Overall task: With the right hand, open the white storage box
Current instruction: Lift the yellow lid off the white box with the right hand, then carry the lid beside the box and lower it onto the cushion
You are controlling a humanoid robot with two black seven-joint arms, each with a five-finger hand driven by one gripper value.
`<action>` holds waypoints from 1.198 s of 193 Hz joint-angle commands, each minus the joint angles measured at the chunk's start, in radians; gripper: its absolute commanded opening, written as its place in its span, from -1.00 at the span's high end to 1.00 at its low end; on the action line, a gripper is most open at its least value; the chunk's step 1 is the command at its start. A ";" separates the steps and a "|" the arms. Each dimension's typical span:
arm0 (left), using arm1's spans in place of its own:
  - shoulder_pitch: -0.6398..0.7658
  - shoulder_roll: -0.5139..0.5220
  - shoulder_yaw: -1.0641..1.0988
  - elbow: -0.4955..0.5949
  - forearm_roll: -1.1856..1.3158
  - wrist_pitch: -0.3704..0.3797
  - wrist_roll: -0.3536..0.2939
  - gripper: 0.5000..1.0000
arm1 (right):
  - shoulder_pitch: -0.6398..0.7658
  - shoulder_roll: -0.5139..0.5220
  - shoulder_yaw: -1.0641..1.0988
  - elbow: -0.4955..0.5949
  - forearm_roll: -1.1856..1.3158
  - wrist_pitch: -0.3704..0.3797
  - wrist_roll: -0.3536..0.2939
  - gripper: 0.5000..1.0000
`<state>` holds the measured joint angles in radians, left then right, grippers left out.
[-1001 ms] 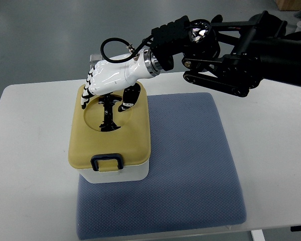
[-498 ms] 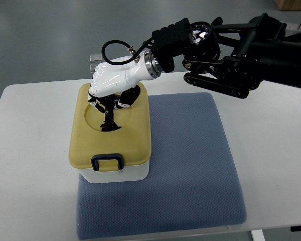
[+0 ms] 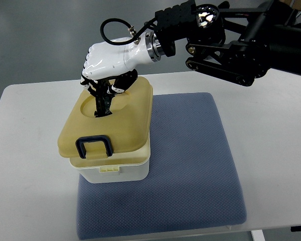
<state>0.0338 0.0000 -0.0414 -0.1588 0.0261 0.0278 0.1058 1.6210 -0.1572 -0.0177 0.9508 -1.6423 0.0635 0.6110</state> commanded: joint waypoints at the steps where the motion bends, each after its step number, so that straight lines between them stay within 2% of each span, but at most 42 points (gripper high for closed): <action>1: 0.000 0.000 0.000 -0.001 0.000 0.000 0.000 -1.00 | 0.025 -0.041 0.025 0.003 0.010 0.004 0.000 1.00; 73: 0.000 0.000 0.000 -0.001 0.000 0.000 0.000 -1.00 | 0.017 -0.289 0.039 0.008 0.027 -0.004 0.000 1.00; 123: 0.000 0.000 0.000 -0.001 0.000 0.000 0.000 -1.00 | -0.112 -0.424 0.032 0.008 0.022 -0.056 0.000 1.00; 164: 0.000 0.000 0.000 -0.001 0.000 0.000 0.000 -1.00 | -0.214 -0.489 0.025 0.005 0.012 -0.116 0.000 1.00; 231: 0.000 0.000 0.000 -0.001 0.000 0.000 0.000 -1.00 | -0.386 -0.484 0.019 -0.006 0.007 -0.235 0.000 1.00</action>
<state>0.0338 0.0000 -0.0414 -0.1592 0.0261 0.0279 0.1058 1.2879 -0.6486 0.0018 0.9514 -1.6343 -0.1375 0.6108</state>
